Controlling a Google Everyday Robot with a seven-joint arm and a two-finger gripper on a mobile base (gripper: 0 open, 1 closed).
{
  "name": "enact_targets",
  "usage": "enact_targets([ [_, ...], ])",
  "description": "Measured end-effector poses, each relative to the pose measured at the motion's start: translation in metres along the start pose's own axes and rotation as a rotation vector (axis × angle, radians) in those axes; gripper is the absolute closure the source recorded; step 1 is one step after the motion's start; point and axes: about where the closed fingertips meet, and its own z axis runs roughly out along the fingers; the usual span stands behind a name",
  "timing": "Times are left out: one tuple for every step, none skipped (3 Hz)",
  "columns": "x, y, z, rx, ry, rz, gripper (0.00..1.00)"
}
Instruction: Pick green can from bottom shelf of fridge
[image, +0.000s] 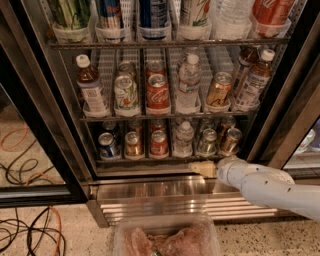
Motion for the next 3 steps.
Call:
enact_targets([
  [-0.013,-0.001,0.007,0.022,-0.082,0.0,0.0],
  [-0.022,0.003,0.014,0.028,-0.135,0.007,0.16],
  [-0.027,0.008,0.018,0.027,-0.167,0.01,0.29],
])
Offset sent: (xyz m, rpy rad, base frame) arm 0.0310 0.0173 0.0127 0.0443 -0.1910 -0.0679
